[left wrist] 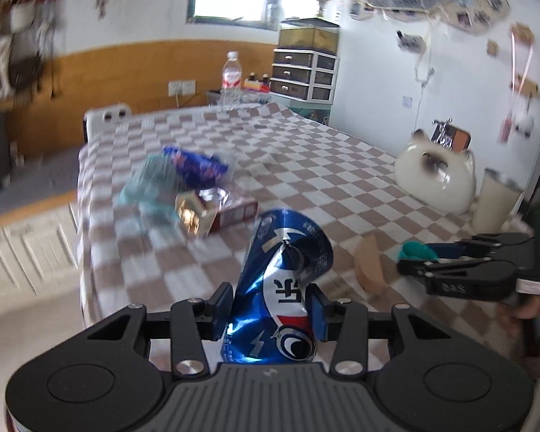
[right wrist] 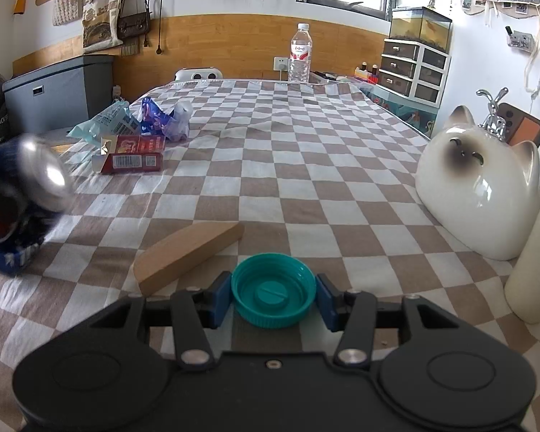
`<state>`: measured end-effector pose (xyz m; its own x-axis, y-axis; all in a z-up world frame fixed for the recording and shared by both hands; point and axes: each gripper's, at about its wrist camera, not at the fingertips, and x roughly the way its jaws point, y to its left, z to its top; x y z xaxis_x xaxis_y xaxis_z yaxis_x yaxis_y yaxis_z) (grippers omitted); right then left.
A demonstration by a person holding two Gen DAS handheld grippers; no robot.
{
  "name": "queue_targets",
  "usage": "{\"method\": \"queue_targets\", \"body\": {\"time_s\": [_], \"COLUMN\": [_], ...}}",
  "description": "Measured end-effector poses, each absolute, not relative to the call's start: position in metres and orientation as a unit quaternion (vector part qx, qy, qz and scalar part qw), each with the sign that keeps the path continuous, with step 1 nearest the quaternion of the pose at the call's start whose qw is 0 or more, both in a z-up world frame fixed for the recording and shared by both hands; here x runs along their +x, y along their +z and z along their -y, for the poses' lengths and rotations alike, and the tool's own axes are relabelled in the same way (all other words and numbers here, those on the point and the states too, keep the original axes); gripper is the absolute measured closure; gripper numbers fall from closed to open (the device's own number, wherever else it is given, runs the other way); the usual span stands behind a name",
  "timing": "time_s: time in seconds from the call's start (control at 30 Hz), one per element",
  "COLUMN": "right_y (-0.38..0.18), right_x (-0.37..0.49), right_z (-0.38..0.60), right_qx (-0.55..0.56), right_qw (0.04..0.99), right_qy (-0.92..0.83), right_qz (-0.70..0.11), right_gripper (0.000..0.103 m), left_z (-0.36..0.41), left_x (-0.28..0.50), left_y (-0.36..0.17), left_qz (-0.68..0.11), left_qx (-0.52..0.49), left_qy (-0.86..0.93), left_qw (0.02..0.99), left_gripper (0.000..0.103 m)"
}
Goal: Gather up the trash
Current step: 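Carry the blue can and teal cap with both tools over the wastebasket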
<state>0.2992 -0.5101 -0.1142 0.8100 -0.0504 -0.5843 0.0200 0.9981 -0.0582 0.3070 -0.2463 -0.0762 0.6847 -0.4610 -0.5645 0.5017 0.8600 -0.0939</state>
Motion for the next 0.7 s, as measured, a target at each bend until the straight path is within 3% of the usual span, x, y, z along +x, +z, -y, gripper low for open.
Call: {"method": "queue_targets", "body": {"time_s": [0.37, 0.7], "right_y": [-0.107, -0.093], "right_x": [0.277, 0.220], "right_z": [0.504, 0.431], "right_qx": [0.024, 0.062], "right_qw": [0.957, 0.968], "right_qy": [-0.008, 0.080], "right_qz": [-0.288, -0.231], "right_gripper": [0.053, 0.053], "left_z": [0.199, 0.184], "left_x": [0.272, 0.237], "left_y": [-0.088, -0.103], "left_qz": [-0.301, -0.262], "left_qx": [-0.030, -0.033], "left_qy": [-0.258, -0.241], "left_qw": [0.918, 0.934], "left_gripper": [0.058, 0.062]}}
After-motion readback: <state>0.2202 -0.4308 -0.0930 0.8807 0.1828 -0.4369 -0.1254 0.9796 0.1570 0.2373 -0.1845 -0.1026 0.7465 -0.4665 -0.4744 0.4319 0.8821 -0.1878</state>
